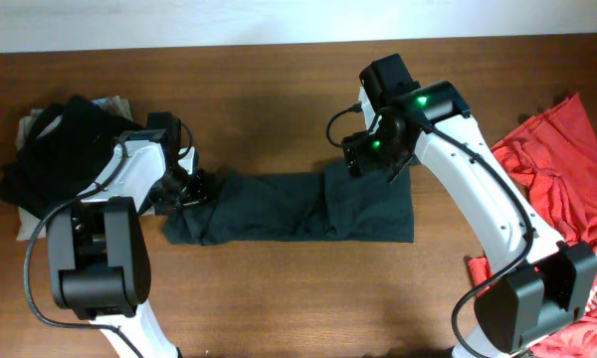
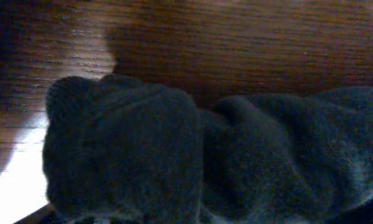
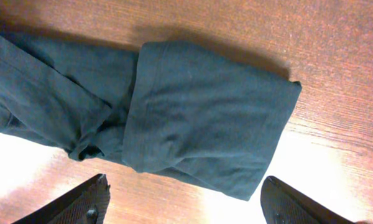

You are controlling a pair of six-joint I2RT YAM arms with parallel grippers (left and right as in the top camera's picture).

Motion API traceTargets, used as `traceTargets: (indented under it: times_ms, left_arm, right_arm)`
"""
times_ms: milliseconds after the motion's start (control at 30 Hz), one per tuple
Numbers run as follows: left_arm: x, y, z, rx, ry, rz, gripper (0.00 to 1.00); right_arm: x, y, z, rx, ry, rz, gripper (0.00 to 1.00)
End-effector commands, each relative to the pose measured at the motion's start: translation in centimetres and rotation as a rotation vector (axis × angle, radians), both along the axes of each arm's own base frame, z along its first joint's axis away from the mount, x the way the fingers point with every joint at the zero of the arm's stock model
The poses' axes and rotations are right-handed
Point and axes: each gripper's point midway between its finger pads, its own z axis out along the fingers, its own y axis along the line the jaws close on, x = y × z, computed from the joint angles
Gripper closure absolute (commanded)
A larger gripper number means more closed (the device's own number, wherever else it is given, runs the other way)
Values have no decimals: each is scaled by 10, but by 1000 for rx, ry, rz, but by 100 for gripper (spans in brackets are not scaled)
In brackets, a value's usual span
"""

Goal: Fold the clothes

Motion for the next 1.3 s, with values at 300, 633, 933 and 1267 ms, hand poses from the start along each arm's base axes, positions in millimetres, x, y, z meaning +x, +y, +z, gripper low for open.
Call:
traceTargets:
  times_ms: [300, 633, 933, 1267]
  left_arm:
    - [15, 50, 140, 258, -67, -27, 100]
    - [4, -200, 139, -31, -167, -403, 97]
    - [-19, -266, 121, -66, -139, -555, 51]
    - [23, -115, 132, -37, 9, -156, 46]
  right_arm:
    - [18, -90, -3, -96, 3, -175, 18]
    - [8, -119, -6, -113, 56, -215, 18]
    - [7, -119, -6, -109, 61, -214, 18]
    - [-67, 39, -52, 217, 244, 380, 17]
